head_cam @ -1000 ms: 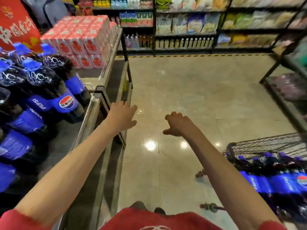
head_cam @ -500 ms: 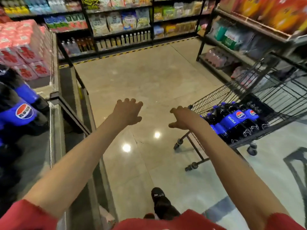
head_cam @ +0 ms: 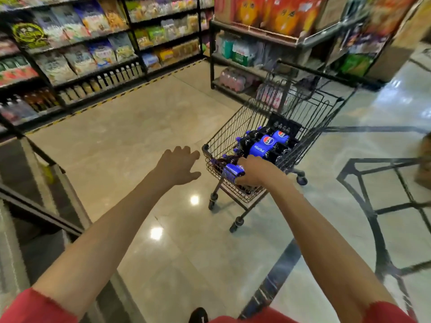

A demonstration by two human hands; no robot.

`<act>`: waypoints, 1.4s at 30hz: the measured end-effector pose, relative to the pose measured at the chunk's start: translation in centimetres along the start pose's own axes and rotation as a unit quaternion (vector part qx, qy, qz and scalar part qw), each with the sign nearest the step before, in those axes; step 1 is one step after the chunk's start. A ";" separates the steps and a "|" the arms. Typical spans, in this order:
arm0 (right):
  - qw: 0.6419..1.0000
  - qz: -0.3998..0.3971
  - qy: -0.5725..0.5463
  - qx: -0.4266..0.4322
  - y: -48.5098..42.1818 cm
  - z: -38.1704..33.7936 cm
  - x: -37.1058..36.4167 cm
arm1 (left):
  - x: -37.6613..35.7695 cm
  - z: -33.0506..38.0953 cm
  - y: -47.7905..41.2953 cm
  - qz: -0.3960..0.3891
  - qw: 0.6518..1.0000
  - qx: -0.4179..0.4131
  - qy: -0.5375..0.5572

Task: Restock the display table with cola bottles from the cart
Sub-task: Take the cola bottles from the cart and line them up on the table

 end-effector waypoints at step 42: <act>0.985 -0.098 0.112 0.091 -22.7 32.4 2.4 | -5.4 18.8 -35.0 -0.122 0.984 0.086 0.098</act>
Point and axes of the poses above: each hand's wrist, its own y-axis away from the middle knuckle, its own x-axis out of the back of the hand, z = x × y, the point moved 9 cm from there along -y, towards the middle knuckle, and after that the axes turned 4 degrees about z, right-handed, at the moved point
